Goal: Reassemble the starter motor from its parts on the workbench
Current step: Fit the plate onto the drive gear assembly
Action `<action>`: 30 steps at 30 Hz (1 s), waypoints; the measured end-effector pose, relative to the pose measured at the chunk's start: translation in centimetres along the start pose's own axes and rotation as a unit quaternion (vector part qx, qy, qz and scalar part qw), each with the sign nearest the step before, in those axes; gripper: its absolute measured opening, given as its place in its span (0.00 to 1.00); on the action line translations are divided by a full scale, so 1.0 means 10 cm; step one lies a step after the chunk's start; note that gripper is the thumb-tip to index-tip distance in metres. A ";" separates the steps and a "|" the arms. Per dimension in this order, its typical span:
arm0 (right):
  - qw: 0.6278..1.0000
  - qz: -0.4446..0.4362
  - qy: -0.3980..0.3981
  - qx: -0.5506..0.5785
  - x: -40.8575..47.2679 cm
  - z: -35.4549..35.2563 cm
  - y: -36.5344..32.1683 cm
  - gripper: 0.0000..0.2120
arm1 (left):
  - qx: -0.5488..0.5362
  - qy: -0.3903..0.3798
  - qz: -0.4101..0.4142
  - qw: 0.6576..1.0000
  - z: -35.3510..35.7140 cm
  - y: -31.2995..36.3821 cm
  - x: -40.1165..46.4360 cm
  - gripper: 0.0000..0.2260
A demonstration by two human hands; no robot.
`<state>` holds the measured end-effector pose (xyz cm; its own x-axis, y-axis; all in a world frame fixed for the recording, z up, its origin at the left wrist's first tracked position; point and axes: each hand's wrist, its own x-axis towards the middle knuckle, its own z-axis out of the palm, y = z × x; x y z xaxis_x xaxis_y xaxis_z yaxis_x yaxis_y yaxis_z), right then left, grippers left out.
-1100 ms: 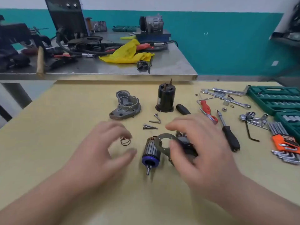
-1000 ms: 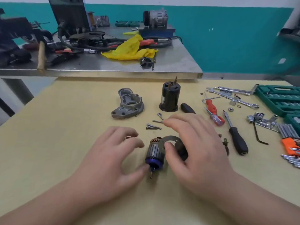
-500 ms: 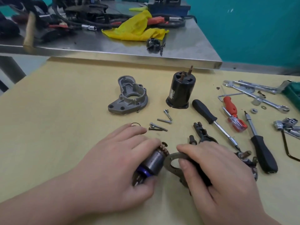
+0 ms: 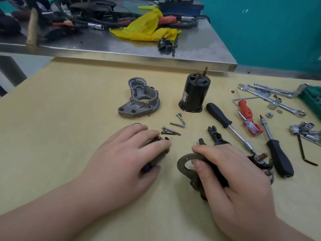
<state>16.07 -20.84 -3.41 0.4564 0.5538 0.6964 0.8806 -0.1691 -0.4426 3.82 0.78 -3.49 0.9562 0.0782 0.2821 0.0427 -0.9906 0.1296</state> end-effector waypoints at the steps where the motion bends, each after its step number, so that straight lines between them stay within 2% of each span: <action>1: 1.000 0.006 0.008 0.010 -0.01 -0.01 -0.01 0.10 | -0.010 0.008 0.005 1.000 0.00 -0.05 0.01 0.23; 5: 0.998 0.011 0.024 0.050 -0.06 -0.04 -0.04 0.08 | -0.090 0.021 0.018 0.996 -0.03 -0.30 0.02 0.23; 10: 0.997 0.020 0.034 0.067 -0.07 -0.05 -0.05 0.06 | -0.173 -0.058 0.090 0.979 -0.20 -0.77 0.05 0.24; 15: 0.998 0.027 0.029 0.058 -0.06 -0.06 -0.04 0.07 | -0.213 -0.108 0.049 0.970 -0.31 -1.13 0.00 0.28; 24: 0.998 0.025 0.012 0.058 -0.04 -0.04 -0.05 0.08 | -0.266 -0.100 0.049 0.957 -0.23 -1.24 0.00 0.32; 30: 0.998 0.025 0.011 0.057 -0.04 -0.03 -0.04 0.08 | -0.324 -0.068 0.048 0.942 -0.17 -1.24 -0.03 0.23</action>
<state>15.57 -21.19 -3.32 0.5040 0.5287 0.6830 0.8366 -0.1024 -0.5381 2.50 13.22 -3.60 0.9767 -0.0678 0.2036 -0.1902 -0.7131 0.6748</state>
